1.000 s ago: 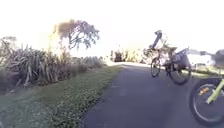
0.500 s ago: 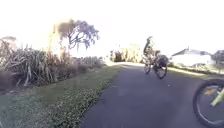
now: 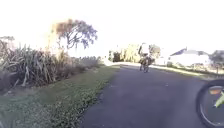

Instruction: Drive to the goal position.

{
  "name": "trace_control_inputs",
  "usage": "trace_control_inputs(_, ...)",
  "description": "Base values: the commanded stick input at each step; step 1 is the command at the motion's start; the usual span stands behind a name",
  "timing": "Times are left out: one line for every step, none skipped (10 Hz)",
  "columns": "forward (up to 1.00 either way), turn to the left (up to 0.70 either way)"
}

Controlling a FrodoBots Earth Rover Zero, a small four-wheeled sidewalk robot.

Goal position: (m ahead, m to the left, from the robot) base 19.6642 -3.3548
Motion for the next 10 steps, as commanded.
trace_control_inputs(0.00, 0.00)
trace_control_inputs(0.00, 0.00)
trace_control_inputs(0.00, 0.00)
trace_control_inputs(0.02, 0.00)
trace_control_inputs(0.05, 0.00)
trace_control_inputs(0.09, 0.00)
trace_control_inputs(1.00, 0.00)
trace_control_inputs(1.00, 0.00)
trace_control_inputs(1.00, 0.00)
trace_control_inputs(1.00, -0.05)
